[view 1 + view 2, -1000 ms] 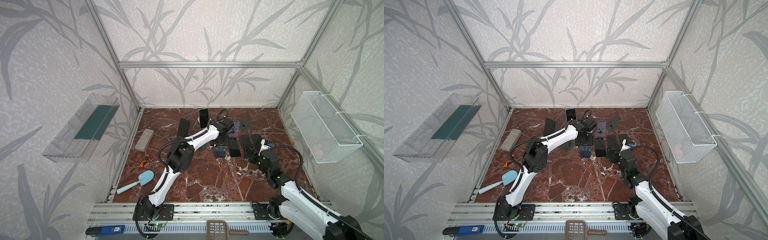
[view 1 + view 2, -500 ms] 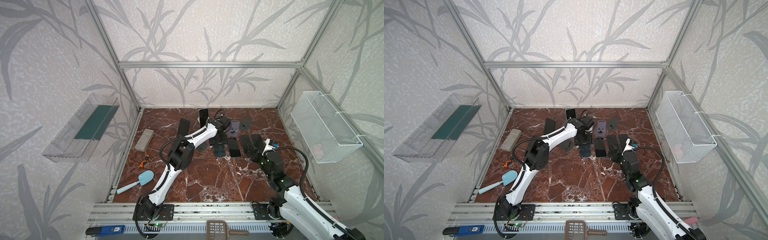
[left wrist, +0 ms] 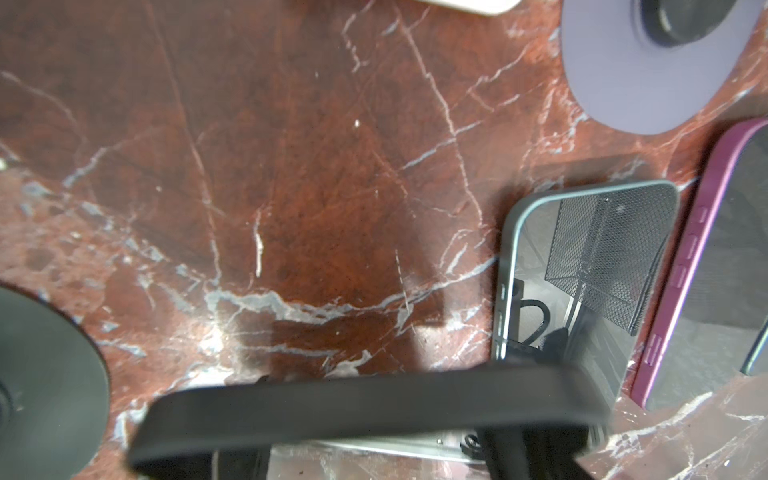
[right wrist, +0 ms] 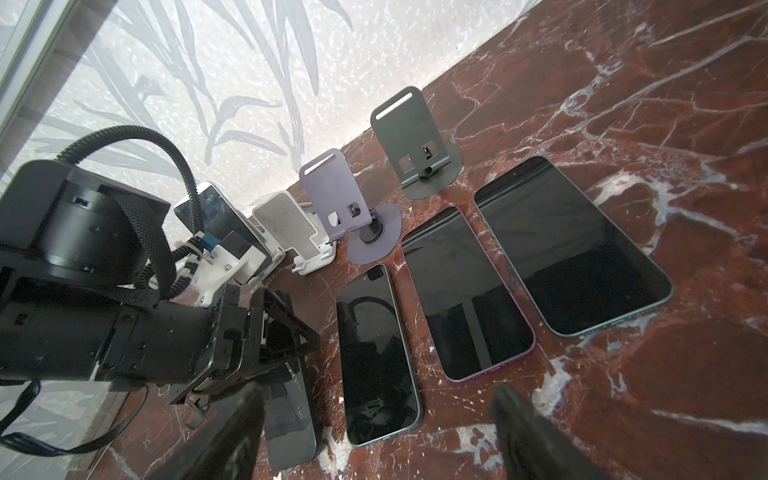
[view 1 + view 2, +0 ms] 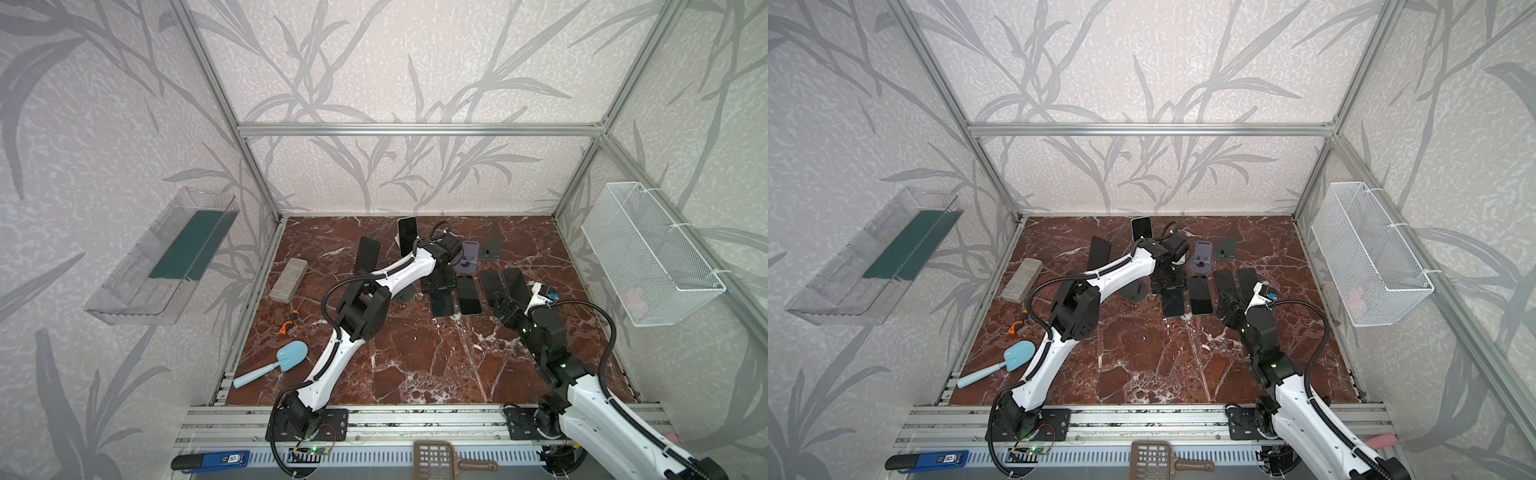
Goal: Remove the phone from the phone stand
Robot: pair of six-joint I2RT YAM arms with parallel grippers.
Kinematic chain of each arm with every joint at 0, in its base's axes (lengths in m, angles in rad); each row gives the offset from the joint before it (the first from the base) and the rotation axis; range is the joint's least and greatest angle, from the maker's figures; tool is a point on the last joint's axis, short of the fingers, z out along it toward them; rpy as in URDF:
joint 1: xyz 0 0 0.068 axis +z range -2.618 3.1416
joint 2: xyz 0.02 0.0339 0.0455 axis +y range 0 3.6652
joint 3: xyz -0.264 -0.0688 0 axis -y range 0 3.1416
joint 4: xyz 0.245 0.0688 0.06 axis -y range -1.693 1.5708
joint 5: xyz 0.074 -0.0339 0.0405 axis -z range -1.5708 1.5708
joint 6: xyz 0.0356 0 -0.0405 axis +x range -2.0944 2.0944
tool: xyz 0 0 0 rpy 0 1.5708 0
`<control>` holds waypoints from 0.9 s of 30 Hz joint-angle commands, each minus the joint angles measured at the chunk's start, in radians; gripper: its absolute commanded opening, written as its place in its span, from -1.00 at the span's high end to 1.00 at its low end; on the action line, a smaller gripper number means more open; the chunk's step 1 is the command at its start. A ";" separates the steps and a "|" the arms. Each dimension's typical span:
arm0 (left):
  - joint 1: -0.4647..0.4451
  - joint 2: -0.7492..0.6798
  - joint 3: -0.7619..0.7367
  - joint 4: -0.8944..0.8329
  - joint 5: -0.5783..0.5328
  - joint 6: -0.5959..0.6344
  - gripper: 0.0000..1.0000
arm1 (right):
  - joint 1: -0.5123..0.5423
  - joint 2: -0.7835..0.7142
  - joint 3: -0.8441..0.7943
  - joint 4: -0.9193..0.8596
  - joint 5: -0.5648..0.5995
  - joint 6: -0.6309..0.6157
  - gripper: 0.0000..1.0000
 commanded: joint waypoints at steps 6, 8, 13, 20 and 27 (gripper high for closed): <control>-0.014 0.038 -0.013 -0.034 -0.046 0.017 0.18 | 0.020 -0.020 0.006 0.012 0.027 -0.026 -0.70; -0.014 0.044 -0.010 -0.024 -0.040 0.016 0.18 | 0.026 -0.029 0.006 0.007 0.037 -0.034 -0.70; -0.012 0.078 0.019 -0.037 -0.041 0.015 0.19 | 0.031 -0.034 0.010 0.004 0.041 -0.038 -0.69; -0.011 0.104 0.052 -0.047 -0.031 0.022 0.19 | 0.033 -0.024 0.011 0.011 0.037 -0.040 -0.69; -0.007 0.133 0.055 -0.038 -0.012 0.022 0.20 | 0.033 -0.030 0.010 0.003 0.048 -0.047 -0.69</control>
